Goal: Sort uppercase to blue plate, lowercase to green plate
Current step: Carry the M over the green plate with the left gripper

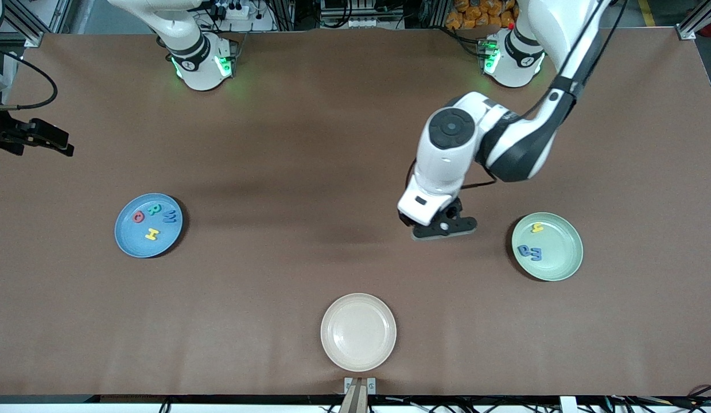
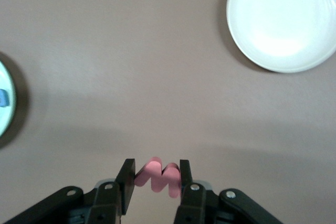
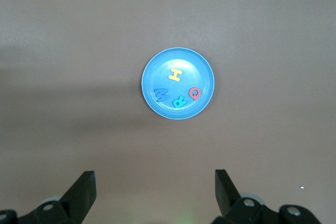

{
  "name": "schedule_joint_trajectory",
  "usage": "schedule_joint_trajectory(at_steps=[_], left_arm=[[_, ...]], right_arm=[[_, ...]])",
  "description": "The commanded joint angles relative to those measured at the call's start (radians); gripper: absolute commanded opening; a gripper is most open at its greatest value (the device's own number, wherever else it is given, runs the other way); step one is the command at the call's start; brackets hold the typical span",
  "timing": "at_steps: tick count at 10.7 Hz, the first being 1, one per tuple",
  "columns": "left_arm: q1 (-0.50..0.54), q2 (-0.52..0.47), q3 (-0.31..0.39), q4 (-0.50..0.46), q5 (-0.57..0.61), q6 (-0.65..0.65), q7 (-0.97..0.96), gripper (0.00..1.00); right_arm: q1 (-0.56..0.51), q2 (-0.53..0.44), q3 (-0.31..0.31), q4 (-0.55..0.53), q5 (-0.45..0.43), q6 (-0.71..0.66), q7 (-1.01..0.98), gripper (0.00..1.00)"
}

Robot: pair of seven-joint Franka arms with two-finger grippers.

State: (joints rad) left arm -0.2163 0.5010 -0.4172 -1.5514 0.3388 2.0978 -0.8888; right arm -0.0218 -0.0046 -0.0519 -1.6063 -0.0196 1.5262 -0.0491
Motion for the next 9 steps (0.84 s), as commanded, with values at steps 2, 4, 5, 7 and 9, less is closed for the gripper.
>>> schedule_joint_trajectory(at_steps=[2, 4, 5, 7, 9], left_arm=[[0.124, -0.042, -0.009, 0.011, -0.029, -0.09, 0.19, 0.0], [0.242, -0.053, -0.014, 0.01, -0.062, -0.114, 0.318, 0.0], [0.276, -0.059, -0.011, 0.011, -0.066, -0.131, 0.405, 0.0], [0.359, -0.075, -0.011, 0.011, -0.072, -0.16, 0.566, 0.0], [0.425, -0.087, -0.009, 0.011, -0.067, -0.174, 0.684, 0.0]], right_arm=[[0.0, -0.029, 0.004, -0.026, 0.0, 0.008, -0.009, 1.0], [0.0, -0.029, 0.004, -0.024, 0.0, 0.011, -0.009, 1.0], [0.0, -0.029, 0.004, -0.023, 0.0, 0.011, -0.009, 1.0], [0.0, -0.029, 0.004, -0.021, 0.0, 0.011, -0.009, 1.0], [0.002, -0.029, 0.006, -0.018, -0.002, 0.011, -0.012, 1.0]])
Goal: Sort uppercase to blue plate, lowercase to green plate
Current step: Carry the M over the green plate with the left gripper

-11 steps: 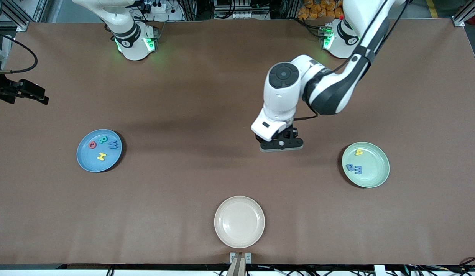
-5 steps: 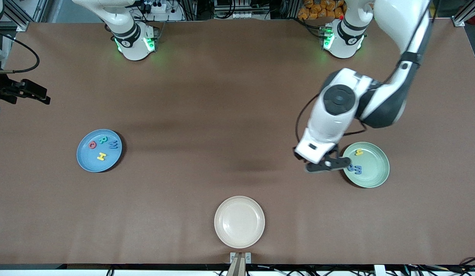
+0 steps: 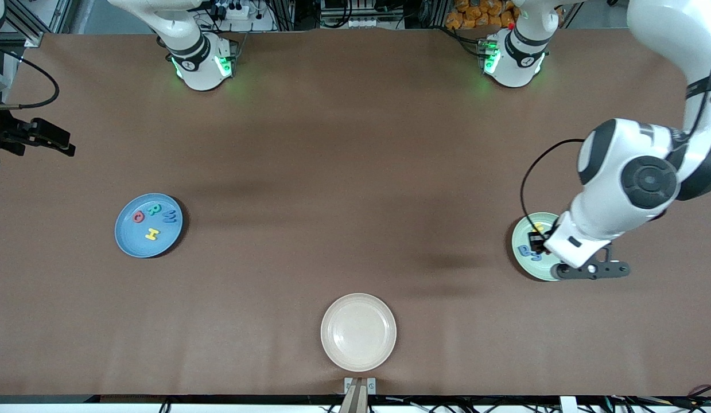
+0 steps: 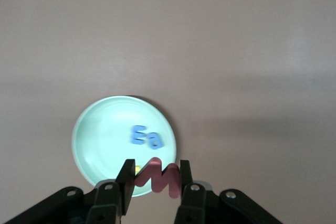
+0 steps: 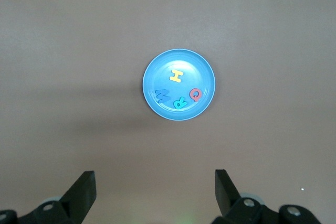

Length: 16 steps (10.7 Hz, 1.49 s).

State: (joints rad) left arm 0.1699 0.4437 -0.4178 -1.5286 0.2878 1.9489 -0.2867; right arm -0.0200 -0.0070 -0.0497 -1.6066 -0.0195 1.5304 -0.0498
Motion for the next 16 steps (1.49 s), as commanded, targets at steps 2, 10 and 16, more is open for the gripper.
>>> schedule_joint_trajectory(at_steps=[2, 10, 16], left_arm=[[0.1, -0.028, -0.006, -0.011, -0.01, -0.025, 0.193, 0.0], [0.218, 0.067, -0.003, -0.016, -0.015, 0.001, 0.35, 0.0], [0.24, 0.122, -0.003, -0.031, -0.033, 0.021, 0.321, 0.0]], right_arm=[[0.014, -0.027, 0.004, -0.012, -0.008, 0.007, -0.013, 1.0], [0.014, -0.025, 0.004, -0.012, -0.002, 0.007, -0.033, 1.0], [0.012, -0.024, 0.002, -0.015, 0.0, 0.007, -0.036, 1.0]])
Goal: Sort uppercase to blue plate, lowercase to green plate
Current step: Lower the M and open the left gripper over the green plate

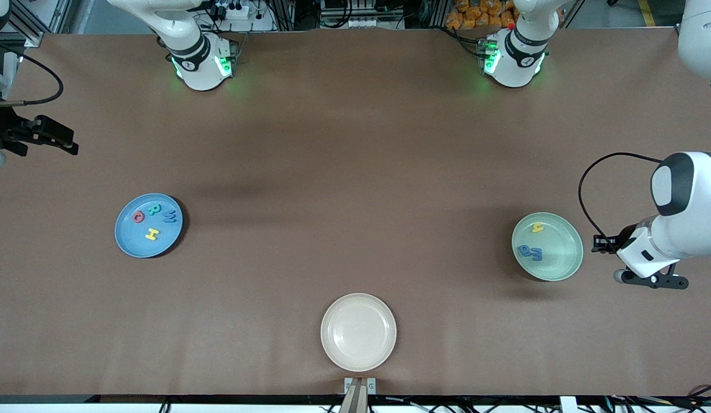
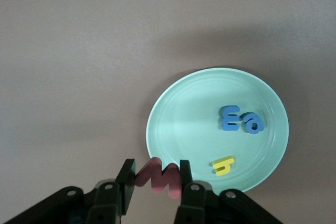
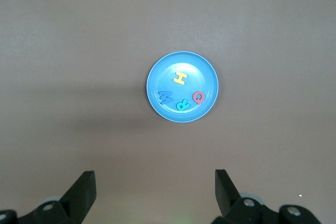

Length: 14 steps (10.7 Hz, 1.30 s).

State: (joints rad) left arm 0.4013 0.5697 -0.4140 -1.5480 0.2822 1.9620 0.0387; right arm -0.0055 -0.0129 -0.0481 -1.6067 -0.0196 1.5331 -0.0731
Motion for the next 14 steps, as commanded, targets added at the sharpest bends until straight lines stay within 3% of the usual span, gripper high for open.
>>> schedule_joint_trajectory(at_steps=[1, 4, 10, 11, 12, 14], left_arm=[[0.016, -0.011, -0.008, -0.036, -0.055, 0.008, -0.005, 0.0], [-0.009, -0.013, -0.023, -0.056, -0.077, 0.015, -0.183, 0.0], [-0.007, -0.024, -0.031, -0.15, -0.067, 0.097, -0.201, 0.0], [-0.015, -0.021, -0.031, -0.147, -0.061, 0.097, -0.204, 0.16], [-0.022, -0.022, -0.031, -0.144, -0.032, 0.095, -0.204, 0.99], [-0.041, -0.025, -0.031, -0.141, 0.02, 0.089, -0.214, 1.0]], right_arm=[[-0.002, -0.016, 0.001, -0.013, 0.0, 0.005, -0.013, 1.0], [-0.002, -0.016, 0.001, -0.015, 0.0, 0.004, -0.013, 1.0], [-0.008, -0.019, -0.006, -0.015, 0.001, 0.005, -0.014, 1.0], [-0.005, -0.024, -0.006, -0.015, 0.003, 0.004, -0.014, 1.0], [-0.004, -0.024, -0.004, -0.015, 0.003, 0.005, -0.014, 1.0], [-0.001, -0.024, -0.001, -0.013, 0.003, 0.004, -0.014, 1.0]])
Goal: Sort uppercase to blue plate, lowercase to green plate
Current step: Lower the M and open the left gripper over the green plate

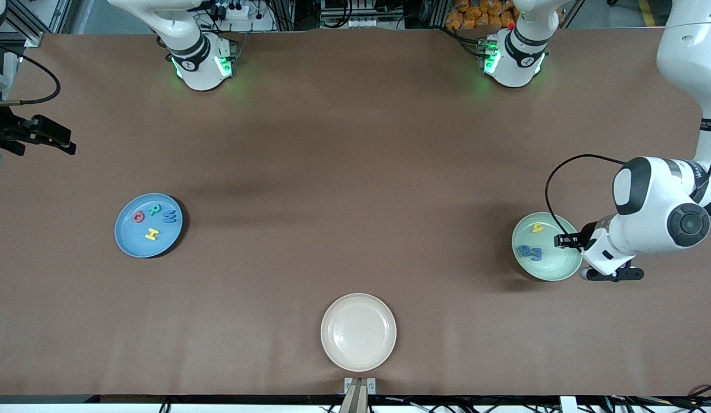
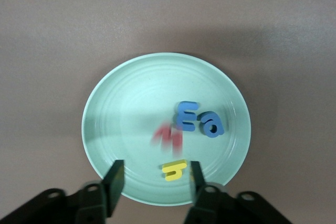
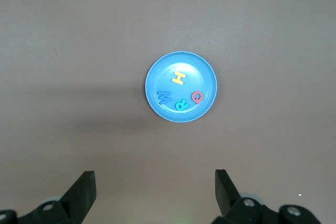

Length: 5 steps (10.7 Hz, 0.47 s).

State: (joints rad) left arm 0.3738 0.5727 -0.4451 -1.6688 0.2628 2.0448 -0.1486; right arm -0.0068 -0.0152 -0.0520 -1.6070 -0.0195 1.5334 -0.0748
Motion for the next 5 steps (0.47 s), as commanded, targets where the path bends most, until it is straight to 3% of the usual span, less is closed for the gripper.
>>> schedule_joint_trajectory(at_steps=[1, 5], left_arm=[[-0.013, -0.039, 0.0, -0.012, 0.039, 0.0, -0.02, 1.0], [-0.013, -0.173, -0.003, 0.009, 0.072, -0.069, 0.006, 1.0]], right_arm=[[0.002, -0.022, 0.006, -0.013, 0.003, 0.004, -0.013, 1.0], [0.008, -0.02, 0.006, -0.014, 0.003, 0.004, -0.013, 1.0]])
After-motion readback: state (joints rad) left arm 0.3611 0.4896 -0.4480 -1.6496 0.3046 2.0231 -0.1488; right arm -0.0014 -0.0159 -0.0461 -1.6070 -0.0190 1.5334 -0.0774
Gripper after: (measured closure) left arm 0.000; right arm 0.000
